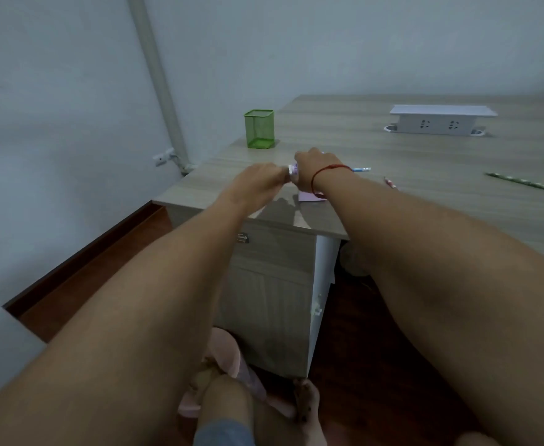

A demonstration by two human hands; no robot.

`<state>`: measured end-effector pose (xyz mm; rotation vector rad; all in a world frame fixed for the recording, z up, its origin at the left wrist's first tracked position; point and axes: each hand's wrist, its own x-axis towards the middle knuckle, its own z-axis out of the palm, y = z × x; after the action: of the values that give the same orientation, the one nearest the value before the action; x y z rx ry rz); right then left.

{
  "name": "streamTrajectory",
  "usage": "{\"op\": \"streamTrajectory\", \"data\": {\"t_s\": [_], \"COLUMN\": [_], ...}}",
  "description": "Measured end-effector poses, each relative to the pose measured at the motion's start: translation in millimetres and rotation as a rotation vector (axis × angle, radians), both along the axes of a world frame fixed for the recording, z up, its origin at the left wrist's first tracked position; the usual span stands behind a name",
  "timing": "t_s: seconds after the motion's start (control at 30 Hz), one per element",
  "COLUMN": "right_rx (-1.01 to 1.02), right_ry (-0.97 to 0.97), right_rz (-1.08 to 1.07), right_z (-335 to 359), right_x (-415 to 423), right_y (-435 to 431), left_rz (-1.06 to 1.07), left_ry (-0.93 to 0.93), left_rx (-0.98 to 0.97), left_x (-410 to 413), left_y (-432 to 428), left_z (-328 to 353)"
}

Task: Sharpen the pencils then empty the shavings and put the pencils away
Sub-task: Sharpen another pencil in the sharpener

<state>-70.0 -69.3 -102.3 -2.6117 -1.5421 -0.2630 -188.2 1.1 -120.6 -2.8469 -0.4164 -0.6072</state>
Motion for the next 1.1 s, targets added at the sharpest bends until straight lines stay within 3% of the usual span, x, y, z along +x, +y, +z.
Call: {"op": "streamTrajectory", "data": {"t_s": [0.17,0.43,0.77,0.93,1.1], "right_rx": [0.008,0.010,0.056,0.058,0.033], "right_ry": [-0.037,-0.060,-0.021,-0.013,-0.006], "right_rz": [0.067,0.109,0.123,0.127,0.110], "right_z": [-1.8,-3.7,-8.3,-6.8,-5.7], "right_x": [2.5,5.5,9.1,9.0,9.8], "right_y": [-6.7,-7.2,-5.2,-5.7,-4.4], "left_rz": [0.156,0.199,0.249,0.222,0.204], "left_ry": [0.116,0.251,0.258,0.259,0.283], "left_rx": [-0.040,-0.094,-0.276,-0.214,0.062], "left_x": [4.1,19.2,38.9,38.8,45.0], "left_y": [-7.4,5.6,18.1,28.1,38.6], "left_z": [-25.2,-32.1,-13.2,-5.6,5.7]}}
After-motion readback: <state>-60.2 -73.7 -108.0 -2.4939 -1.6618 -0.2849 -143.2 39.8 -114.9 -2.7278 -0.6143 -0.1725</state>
